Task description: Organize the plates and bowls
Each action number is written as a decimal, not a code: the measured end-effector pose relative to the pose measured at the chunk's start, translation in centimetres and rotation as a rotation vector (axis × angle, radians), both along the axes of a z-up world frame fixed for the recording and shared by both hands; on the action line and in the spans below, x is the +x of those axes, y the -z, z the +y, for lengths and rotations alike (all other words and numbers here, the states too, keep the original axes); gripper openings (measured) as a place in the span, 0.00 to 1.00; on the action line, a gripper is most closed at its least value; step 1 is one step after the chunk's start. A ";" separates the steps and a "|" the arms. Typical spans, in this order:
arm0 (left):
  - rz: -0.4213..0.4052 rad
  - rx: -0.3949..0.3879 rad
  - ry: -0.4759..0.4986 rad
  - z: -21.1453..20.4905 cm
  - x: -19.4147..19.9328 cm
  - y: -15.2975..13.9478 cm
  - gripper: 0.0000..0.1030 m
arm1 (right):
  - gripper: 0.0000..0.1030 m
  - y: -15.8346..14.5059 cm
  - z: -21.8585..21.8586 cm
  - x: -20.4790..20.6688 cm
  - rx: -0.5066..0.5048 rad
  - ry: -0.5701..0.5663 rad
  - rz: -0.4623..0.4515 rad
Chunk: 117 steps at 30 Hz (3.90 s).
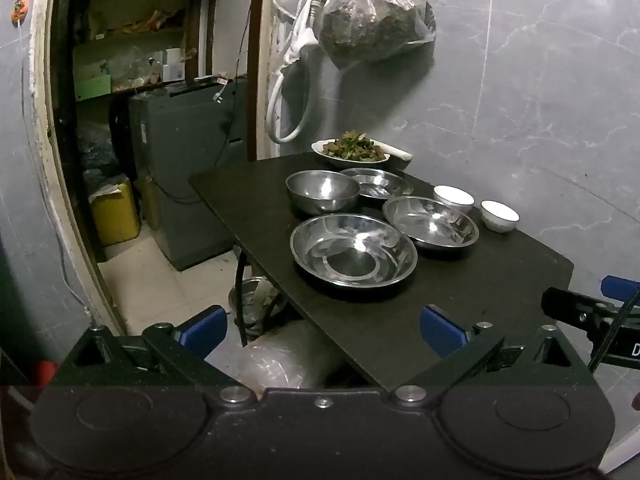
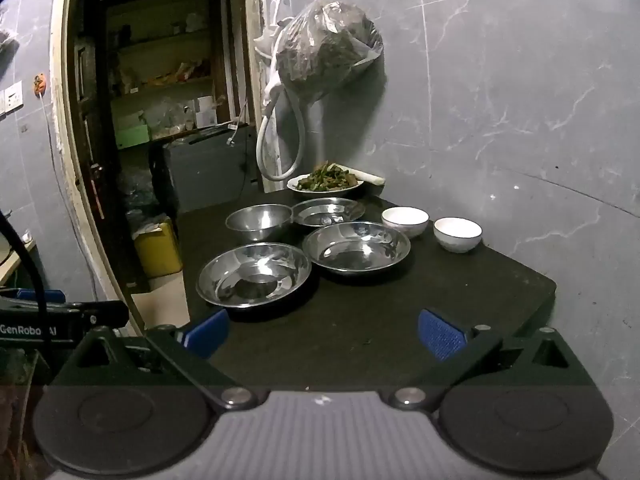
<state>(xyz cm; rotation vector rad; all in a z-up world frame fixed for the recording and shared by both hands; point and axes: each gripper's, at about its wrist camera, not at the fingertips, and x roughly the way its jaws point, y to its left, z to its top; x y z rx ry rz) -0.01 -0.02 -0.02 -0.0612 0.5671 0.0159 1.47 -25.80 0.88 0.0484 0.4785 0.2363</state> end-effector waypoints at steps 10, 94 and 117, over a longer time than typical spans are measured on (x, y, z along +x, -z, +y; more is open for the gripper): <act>0.011 0.004 -0.007 -0.1 0.2 0.1 0.99 | 1.00 0.1 0.2 0.1 -0.005 -0.002 0.005; 0.021 0.007 0.003 -0.1 0.8 1.0 0.99 | 1.00 0.2 0.0 1.3 -0.004 0.003 -0.002; 0.203 -0.107 -0.015 2.3 1.9 2.0 0.99 | 1.00 0.7 0.5 1.9 -0.029 -0.008 0.043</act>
